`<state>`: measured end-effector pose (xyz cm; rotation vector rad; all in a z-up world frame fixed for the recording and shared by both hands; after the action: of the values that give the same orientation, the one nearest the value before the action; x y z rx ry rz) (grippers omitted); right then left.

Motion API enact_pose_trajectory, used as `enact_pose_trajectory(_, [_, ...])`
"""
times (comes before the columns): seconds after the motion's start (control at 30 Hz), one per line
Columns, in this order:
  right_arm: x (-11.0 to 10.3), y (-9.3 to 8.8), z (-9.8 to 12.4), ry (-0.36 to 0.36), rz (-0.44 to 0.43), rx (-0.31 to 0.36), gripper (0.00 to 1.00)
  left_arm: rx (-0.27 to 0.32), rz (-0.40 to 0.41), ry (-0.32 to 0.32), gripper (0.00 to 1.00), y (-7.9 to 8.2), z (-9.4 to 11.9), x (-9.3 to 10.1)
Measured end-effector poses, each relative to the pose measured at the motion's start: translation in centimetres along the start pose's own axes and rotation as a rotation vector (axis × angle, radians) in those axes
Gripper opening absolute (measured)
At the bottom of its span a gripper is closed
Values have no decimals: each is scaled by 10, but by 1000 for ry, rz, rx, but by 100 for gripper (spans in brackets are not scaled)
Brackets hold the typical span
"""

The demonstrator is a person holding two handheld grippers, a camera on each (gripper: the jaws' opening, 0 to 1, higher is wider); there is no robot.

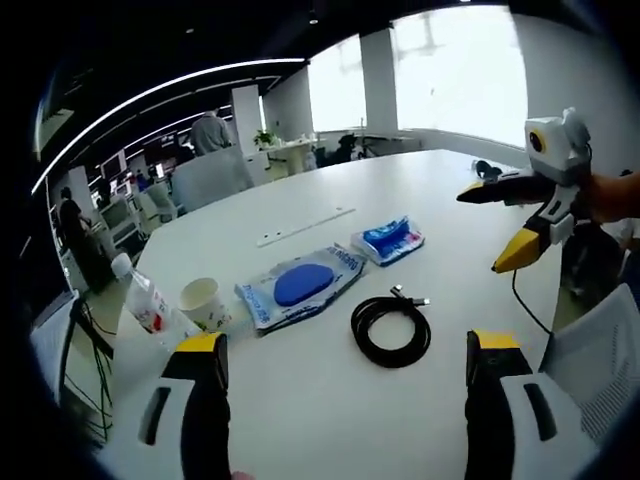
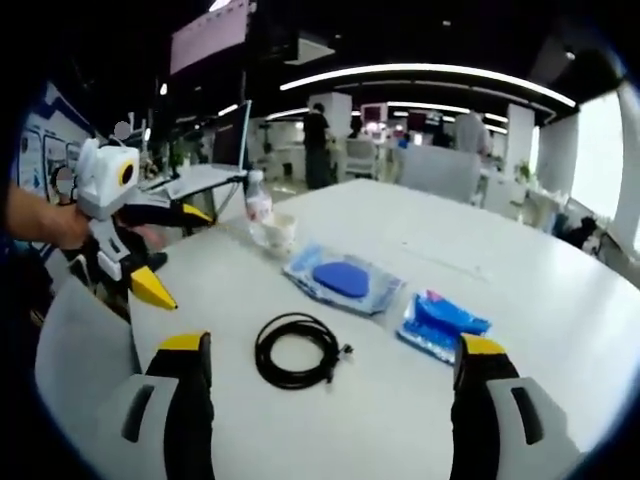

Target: Arrange the tabletop items into an orderly group along one side of the table until the central work area is clear of visible clutter.

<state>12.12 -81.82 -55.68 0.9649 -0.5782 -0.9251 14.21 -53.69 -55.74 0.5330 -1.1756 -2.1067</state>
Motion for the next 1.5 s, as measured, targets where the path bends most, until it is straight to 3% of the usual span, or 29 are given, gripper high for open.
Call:
enact_pose_trajectory(0.63, [-17,-9,34,-35,10,37,100,34,29,60,99,-18,38,7])
enact_pose_trajectory(1.1, [-27,-26,58,-94,-60,74,100,59,60,118,98,-37,63,8])
enact_pose_trajectory(1.5, [-40,-33,63,-139,-128,125,100,74,94,183,99,-54,74,4])
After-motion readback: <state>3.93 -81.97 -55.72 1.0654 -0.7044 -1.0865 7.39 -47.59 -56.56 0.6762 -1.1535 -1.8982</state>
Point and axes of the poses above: the point that each gripper's makers call its tool centre point, and the gripper's own axes: z roughly backward along the fingers, x roughly to its right, y roughly out of its top, the point moved 10 cm from there along z, roughly backward along the fingers, and after that the axes turned 3 degrees about -y, right-handed, at the moved point
